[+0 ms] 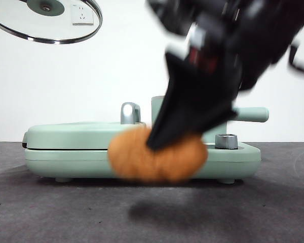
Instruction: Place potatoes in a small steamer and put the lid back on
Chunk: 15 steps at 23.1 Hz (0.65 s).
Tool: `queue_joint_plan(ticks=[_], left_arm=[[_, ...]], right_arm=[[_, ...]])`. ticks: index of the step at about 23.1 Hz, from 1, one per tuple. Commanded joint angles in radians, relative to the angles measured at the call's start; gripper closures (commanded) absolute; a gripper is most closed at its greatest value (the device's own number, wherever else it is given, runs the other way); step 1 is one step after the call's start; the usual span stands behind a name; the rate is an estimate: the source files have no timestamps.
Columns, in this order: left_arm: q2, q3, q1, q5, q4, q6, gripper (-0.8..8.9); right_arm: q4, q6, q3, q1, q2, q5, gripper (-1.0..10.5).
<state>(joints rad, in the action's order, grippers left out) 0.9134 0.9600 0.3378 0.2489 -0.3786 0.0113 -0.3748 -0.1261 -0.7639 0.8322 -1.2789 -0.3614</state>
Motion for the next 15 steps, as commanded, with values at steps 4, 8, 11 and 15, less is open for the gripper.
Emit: queue_joint_plan(ticks=[4,8,11,15], left_arm=[[0.0,0.014,0.003,0.002,0.027,0.01,7.98],[0.0,0.014,0.003,0.002,0.027,0.011,7.98],[0.0,0.014,0.003,0.002,0.027,0.011,7.98],[0.0,0.014,0.003,0.002,0.027,0.011,7.98]], right_arm=[[-0.347,0.204,-0.219,-0.047,0.12,0.109,7.9],[-0.504,0.189,-0.39,-0.1,0.101,0.177,7.9],[-0.518,0.158,-0.478,-0.149,0.071,0.182,7.9],[-0.517,0.106,-0.583,-0.229,-0.004,0.182,7.9]])
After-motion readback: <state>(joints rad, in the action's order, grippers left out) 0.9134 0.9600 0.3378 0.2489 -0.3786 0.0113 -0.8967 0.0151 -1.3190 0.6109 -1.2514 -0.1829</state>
